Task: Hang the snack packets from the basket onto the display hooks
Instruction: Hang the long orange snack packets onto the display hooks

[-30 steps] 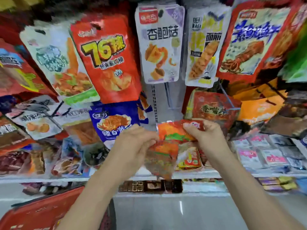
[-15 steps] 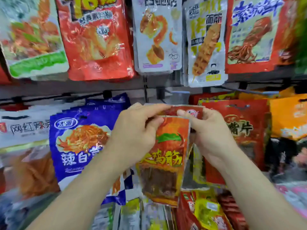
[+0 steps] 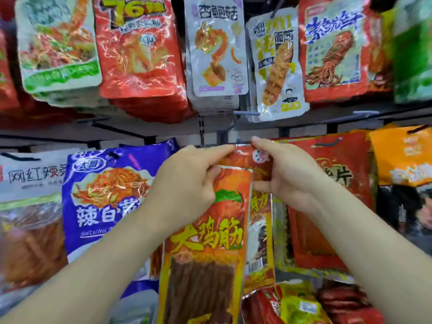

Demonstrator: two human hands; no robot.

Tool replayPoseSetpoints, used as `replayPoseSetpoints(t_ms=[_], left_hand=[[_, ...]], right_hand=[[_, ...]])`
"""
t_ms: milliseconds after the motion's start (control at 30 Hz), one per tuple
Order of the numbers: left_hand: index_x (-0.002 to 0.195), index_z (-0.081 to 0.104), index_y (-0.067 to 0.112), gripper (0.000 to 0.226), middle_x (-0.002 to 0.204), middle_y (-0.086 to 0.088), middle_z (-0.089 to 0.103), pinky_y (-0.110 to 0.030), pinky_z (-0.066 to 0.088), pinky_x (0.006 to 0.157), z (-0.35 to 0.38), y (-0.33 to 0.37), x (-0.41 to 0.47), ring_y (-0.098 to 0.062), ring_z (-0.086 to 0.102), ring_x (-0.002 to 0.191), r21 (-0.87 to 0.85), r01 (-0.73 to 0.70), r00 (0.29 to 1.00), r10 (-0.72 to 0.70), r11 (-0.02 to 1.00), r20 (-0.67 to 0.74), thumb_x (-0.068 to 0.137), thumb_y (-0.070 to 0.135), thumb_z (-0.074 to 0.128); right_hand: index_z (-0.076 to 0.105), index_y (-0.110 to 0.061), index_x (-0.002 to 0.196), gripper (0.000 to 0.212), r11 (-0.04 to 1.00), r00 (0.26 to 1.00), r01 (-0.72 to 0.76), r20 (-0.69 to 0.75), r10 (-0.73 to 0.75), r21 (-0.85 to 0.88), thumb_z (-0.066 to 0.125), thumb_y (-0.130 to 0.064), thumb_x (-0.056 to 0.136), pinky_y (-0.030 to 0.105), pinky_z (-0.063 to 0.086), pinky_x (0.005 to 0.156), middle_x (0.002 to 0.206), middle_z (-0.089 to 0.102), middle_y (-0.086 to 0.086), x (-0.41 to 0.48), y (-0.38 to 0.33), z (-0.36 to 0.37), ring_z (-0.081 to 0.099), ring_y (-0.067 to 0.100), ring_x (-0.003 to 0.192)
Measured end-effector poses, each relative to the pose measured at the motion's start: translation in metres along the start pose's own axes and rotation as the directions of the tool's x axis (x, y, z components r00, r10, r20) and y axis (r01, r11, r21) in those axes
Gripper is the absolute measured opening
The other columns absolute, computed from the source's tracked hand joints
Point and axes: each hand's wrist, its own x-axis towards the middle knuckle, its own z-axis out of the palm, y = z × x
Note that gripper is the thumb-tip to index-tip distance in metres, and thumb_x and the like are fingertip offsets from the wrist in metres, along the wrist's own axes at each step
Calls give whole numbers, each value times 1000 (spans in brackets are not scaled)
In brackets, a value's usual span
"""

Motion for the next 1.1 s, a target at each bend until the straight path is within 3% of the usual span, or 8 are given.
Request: replayPoseSetpoints(t_ms=[100,167,300,433,633,833,1000,1100], left_hand=[[125,64,24,46,98,7,69,-27,42,74,-1,1,2,-16,52,83,8,-2,999,2,1000,40,82,16,49],[121,67,22,42,102,5,71,-35,48,78,-2,1,3,-19,55,88,1,-1,999,1,1000,34,84,17,46],[100,75,22,29,72,24,57,-31,43,71,-5,8,11,-14,55,77,-23,43,997,-45,999,-71,85,25,50],[84,69,32,7,67,18,64,-28,47,72,-2,10,21,-2,59,67,-132,144,989,-148,981,-25,83,39,68],[128,57,28,43,114,17,60,-14,38,87,1,6,24,-2,56,102,-233,316,947,-320,920,19,87,30,68],[91,70,18,14,75,7,65,-23,41,64,1,1,31,-5,54,66,-250,424,904,-421,870,70,88,31,66],[80,66,19,18,75,3,64,-27,41,64,8,-2,35,-13,57,73,-140,461,887,-452,876,90,89,35,64],[80,64,20,19,76,4,62,-27,40,66,16,-4,39,-15,57,78,-71,477,877,-470,876,96,90,36,63]], right_hand=[[62,1,120,37,1000,1000,9,0,-9,12,60,-26,94,40,60,64,114,69,17,-2,-3,-5,69,29,102],[63,2,119,37,999,999,28,30,-29,20,59,-25,95,36,60,65,110,71,15,-5,-3,-8,70,25,96],[64,2,117,34,996,995,79,51,-80,35,61,-22,93,36,59,69,112,71,14,-4,-2,-7,70,22,94],[68,-4,98,18,991,994,101,34,-104,83,62,-20,92,30,58,60,87,73,9,-1,-7,-2,71,15,74],[68,-10,90,12,992,992,122,-33,-123,-33,67,-22,90,30,58,57,84,69,8,7,-7,2,68,16,67],[68,-8,88,16,982,989,121,-68,-131,-144,69,-24,89,28,58,53,79,67,5,10,-7,2,67,13,62],[64,-8,88,16,984,995,56,-74,-69,-167,70,-24,89,29,56,51,82,65,7,16,-2,0,66,16,65],[65,-7,100,20,985,998,10,-58,-20,-172,69,-24,89,32,57,54,91,67,10,19,0,-2,69,18,70]])
